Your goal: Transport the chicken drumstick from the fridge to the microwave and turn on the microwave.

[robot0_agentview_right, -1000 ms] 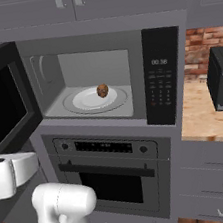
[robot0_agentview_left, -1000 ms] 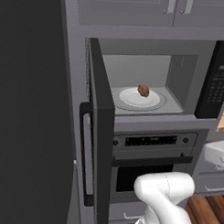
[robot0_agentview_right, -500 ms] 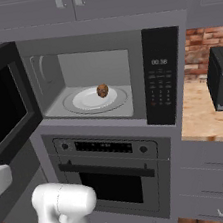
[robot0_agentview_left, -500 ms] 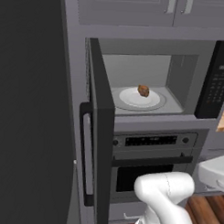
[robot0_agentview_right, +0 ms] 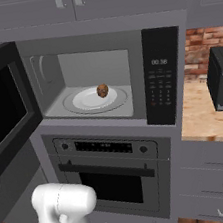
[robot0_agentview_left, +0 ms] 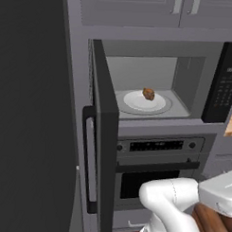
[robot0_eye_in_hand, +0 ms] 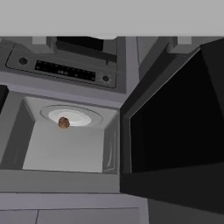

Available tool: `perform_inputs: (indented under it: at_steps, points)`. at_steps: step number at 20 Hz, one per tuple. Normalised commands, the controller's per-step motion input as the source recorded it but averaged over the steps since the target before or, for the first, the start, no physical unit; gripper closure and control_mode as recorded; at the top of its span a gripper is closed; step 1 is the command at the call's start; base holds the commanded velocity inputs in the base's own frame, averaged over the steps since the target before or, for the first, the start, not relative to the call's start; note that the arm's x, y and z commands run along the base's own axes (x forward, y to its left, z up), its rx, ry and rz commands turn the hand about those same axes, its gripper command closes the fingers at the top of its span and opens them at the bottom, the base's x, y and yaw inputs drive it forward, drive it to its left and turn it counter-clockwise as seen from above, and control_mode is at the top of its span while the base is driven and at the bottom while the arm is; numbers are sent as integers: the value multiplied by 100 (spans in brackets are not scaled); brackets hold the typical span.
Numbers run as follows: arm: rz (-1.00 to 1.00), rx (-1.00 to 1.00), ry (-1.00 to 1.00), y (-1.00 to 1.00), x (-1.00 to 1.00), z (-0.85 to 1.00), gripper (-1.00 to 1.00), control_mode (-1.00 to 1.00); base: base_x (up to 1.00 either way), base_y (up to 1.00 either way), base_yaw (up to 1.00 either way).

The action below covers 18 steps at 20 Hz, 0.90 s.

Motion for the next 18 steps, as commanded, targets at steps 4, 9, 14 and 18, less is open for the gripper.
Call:
perform_inputs:
  at_steps: [4, 9, 14, 18]
  points:
    - [0, -5, -8, 36, -33, -8, 100, -100, 0, 0, 0]
    - [0, -3, -16, 24, -35, 0, 100, -100, 0, 0, 0]
    - [0, -2, -17, 15, -33, 0, 100, -100, 0, 0, 0]
    - [0, -2, -12, 13, -8, 0, 100, -100, 0, 0, 0]
